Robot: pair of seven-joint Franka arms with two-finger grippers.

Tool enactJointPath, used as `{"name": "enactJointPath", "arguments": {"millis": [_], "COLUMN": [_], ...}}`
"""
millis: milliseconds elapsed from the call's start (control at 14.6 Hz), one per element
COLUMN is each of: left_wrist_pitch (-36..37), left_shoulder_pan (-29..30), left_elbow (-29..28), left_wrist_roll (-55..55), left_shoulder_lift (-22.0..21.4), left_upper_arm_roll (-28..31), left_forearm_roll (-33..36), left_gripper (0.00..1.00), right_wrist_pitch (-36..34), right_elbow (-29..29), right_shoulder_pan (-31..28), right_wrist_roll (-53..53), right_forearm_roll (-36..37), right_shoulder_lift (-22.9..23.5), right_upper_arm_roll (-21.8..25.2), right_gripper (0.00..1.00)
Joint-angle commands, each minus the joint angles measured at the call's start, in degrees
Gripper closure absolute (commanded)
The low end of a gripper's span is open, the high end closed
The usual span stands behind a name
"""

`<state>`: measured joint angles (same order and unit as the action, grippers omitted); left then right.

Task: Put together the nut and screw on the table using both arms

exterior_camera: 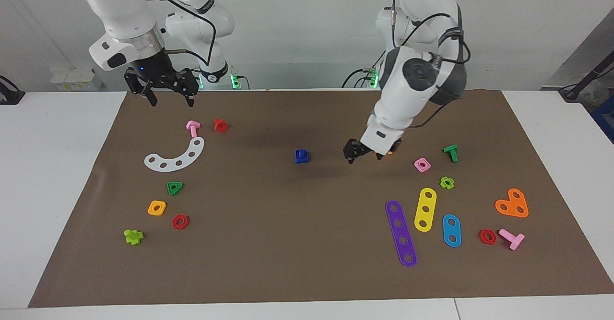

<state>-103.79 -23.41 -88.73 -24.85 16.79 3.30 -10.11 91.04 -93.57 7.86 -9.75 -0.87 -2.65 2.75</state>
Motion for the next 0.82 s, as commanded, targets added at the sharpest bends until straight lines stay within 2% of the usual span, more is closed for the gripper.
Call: {"name": "enactJointPath", "arguments": {"millis": [0,137,274,342,479,752], "left_wrist_pitch": [5.42,9.72,11.94,10.99,10.45,10.54], "left_shoulder_pan": [5.81,7.50,7.76,8.11,10.48,10.66], "left_elbow": [-0.30,-1.17,-6.42,-9.76,-10.68,-7.69], "left_wrist_roll": [5.94,8.84,10.08,10.26,12.45,12.90], "left_shoulder_lift": [-2.99,-5.27,-10.35,-14.12,-18.27,-19.87], "left_upper_arm_roll": [-0.57,-0.57,-0.66,-0.57,-0.57,-0.22], "left_forearm_roll": [0.79,8.30,14.13,14.24,14.24,13.97], "left_gripper": [0.04,0.04,0.04,0.04,0.01,0.00], "right_wrist_pitch": [1.24,1.24,1.24,1.24,1.24,1.24], "right_elbow": [-1.53,-1.53,-1.53,-1.53,-1.53,-1.62], "right_shoulder_pan": [-0.21,-0.21,-0.21,-0.21,-0.21,-0.13], "right_wrist_roll": [-0.54,-0.54,-0.45,-0.45,-0.62,-0.89], "right_forearm_roll": [0.07,0.07,0.07,0.07,0.07,0.07], "right_shoulder_lift": [-1.13,-1.13,-1.13,-1.13,-1.13,-1.13], "right_upper_arm_roll": [-0.29,-0.29,-0.29,-0.29,-0.29,-0.29], "right_gripper": [0.00,0.00,0.00,0.00,0.00,0.00]}}
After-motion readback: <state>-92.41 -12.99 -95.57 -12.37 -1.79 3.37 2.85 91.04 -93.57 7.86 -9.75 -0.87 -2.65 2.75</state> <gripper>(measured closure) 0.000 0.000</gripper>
